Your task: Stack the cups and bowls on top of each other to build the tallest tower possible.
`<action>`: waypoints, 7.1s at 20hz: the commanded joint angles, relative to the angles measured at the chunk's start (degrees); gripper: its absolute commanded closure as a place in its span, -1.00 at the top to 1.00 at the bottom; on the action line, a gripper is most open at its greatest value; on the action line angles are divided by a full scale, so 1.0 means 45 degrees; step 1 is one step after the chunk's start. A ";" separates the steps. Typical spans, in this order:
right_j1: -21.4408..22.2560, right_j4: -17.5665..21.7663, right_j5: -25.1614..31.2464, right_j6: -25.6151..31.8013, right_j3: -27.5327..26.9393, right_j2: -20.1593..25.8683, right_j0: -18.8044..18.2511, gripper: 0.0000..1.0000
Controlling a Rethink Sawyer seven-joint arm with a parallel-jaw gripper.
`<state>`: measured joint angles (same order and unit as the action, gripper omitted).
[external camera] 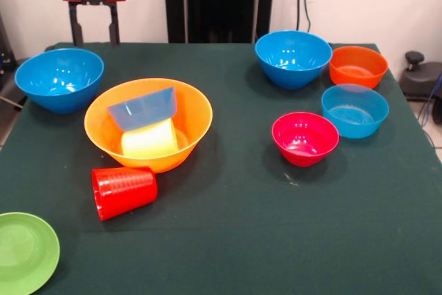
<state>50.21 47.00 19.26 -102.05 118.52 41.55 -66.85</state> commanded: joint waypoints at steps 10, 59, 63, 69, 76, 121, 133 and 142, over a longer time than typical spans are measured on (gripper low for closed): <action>0.0052 0.0784 -0.1141 -0.0616 0.1671 -0.1620 0.0510 1.00; -0.3085 0.3547 -0.1417 -0.0247 -0.1898 -0.2459 0.1546 1.00; -0.3249 0.3535 -0.1441 -0.0084 -0.2019 -0.2438 0.1530 1.00; -0.3345 0.3351 -0.1340 0.0317 -0.2000 -0.2152 0.1165 1.00; -0.3428 0.3289 -0.1268 0.0485 -0.1944 -0.1973 0.0962 1.00; -0.2359 0.2875 -0.2951 -0.0876 -0.0690 -0.4004 0.2327 1.00; -0.1549 0.1854 -0.1933 0.0422 0.0515 -0.2363 0.0179 1.00; 0.0981 0.1561 -0.2540 -0.0626 0.3205 -0.3240 0.0333 1.00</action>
<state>49.07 54.03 6.94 -102.05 123.56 27.63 -69.49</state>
